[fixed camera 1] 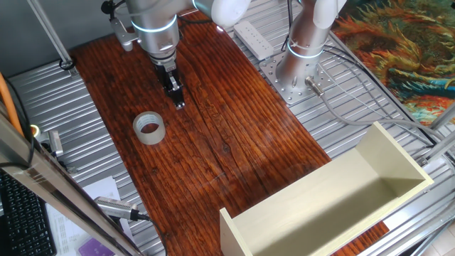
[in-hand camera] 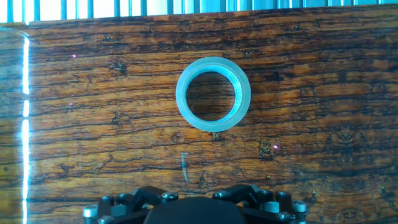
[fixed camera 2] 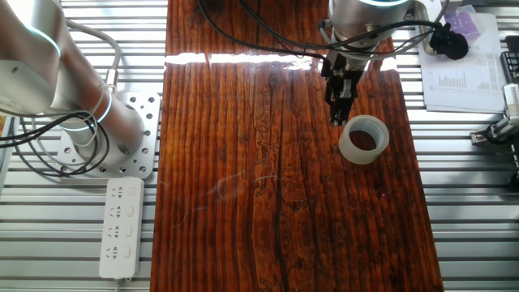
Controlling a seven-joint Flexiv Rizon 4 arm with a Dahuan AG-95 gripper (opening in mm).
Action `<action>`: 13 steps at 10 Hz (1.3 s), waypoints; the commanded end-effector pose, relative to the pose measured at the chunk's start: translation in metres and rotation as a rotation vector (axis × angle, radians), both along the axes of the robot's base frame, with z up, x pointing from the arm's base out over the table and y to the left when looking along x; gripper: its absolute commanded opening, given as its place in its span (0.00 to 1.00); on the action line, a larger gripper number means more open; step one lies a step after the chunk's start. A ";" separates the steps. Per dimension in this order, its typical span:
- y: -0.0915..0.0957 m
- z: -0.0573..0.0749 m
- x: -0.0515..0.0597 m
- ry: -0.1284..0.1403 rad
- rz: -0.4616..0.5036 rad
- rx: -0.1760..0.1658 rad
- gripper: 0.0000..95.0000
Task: Put the object on the shelf
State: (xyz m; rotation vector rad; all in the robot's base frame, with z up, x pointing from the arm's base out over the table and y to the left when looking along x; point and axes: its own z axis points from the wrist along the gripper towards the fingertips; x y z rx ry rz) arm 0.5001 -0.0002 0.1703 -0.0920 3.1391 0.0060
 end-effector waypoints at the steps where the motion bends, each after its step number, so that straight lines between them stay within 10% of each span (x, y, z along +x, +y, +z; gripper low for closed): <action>1: 0.000 0.000 0.000 -0.001 0.065 0.004 0.00; 13: 0.001 0.001 0.001 -0.002 0.053 0.004 0.00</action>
